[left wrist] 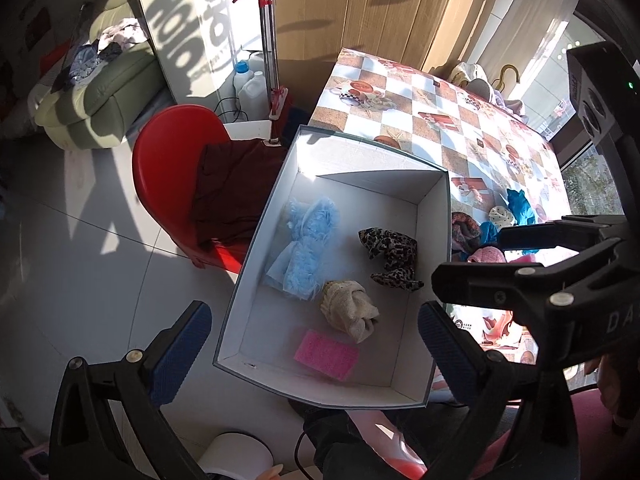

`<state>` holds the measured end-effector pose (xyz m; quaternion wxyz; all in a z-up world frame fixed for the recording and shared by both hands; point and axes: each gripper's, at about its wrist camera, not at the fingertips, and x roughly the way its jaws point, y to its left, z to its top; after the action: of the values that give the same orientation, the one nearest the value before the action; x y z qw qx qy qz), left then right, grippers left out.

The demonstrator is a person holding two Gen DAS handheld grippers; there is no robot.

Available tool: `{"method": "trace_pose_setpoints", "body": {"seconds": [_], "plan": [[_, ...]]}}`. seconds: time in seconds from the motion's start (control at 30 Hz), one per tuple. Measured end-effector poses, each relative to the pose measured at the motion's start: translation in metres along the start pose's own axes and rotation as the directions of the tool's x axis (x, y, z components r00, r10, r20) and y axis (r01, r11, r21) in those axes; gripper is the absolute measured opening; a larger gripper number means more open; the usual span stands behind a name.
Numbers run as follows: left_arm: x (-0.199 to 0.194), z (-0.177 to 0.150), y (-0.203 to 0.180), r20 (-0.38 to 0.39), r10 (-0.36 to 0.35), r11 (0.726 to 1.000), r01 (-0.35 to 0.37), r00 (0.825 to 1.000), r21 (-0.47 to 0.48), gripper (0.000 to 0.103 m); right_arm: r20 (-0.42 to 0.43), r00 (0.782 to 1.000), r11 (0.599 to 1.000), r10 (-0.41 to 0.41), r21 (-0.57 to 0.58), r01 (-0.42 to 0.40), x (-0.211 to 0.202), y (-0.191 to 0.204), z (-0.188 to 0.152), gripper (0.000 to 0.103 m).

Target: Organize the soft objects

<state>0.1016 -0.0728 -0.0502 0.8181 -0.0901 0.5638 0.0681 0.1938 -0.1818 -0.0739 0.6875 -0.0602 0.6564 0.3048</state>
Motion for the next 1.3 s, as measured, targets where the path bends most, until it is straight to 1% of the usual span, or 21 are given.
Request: {"method": "trace_pose_setpoints", "body": {"seconds": [0.13, 0.2, 0.27, 0.37, 0.5, 0.6, 0.87, 0.97, 1.1, 1.3], "plan": [[0.006, -0.003, 0.012, -0.021, -0.054, 0.997, 0.053, 0.998, -0.053, 0.103, -0.004, 1.0, 1.0, -0.005, 0.009, 0.005, 0.0, 0.0, -0.005, 0.103], [0.006, -0.005, 0.01, -0.029, -0.03, 0.999, 0.029, 0.999, -0.043, 0.103, -0.006, 1.0, 1.0, -0.01, 0.008, 0.01, -0.001, 0.0, -0.007, 0.103], [0.003, -0.007, 0.002, -0.018, -0.009, 1.0, 0.009, 1.0, -0.019, 0.103, -0.005, 1.0, 1.0, -0.014, 0.011, 0.015, -0.001, 0.001, -0.009, 0.103], [0.0, -0.012, -0.01, -0.024, -0.001, 1.0, 0.001, 1.0, 0.005, 0.103, 0.0, 1.0, 1.0, -0.015, 0.026, 0.015, -0.002, -0.001, -0.012, 0.103], [-0.004, -0.016, -0.024, -0.018, 0.036, 0.997, -0.035, 0.999, 0.072, 0.103, 0.006, 1.0, 0.999, -0.019, 0.038, 0.019, -0.004, -0.001, -0.014, 0.103], [-0.004, -0.017, -0.027, -0.013, 0.041, 0.996, -0.039, 0.999, 0.081, 0.103, 0.003, 1.0, 0.999, -0.02, 0.035, 0.02, -0.003, 0.001, -0.016, 0.103], [-0.003, -0.019, -0.034, -0.029, 0.042, 0.995, -0.039, 0.999, 0.097, 0.103, 0.019, 1.0, 0.999, -0.023, 0.039, 0.022, -0.007, 0.0, -0.018, 0.103], [-0.001, -0.021, -0.039, -0.039, 0.057, 0.991, -0.052, 0.998, 0.122, 0.103, 0.021, 0.999, 0.999, -0.028, 0.034, 0.027, -0.008, 0.001, -0.019, 0.103], [0.0, -0.022, -0.044, -0.033, 0.074, 0.986, -0.068, 0.997, 0.154, 0.103, 0.024, 0.999, 0.999, -0.036, 0.031, 0.036, -0.009, 0.001, -0.019, 0.103], [0.003, -0.022, -0.045, -0.041, 0.08, 0.985, -0.072, 0.996, 0.158, 0.103, 0.017, 0.999, 0.999, -0.038, 0.026, 0.037, -0.008, 0.001, -0.019, 0.103]]}}
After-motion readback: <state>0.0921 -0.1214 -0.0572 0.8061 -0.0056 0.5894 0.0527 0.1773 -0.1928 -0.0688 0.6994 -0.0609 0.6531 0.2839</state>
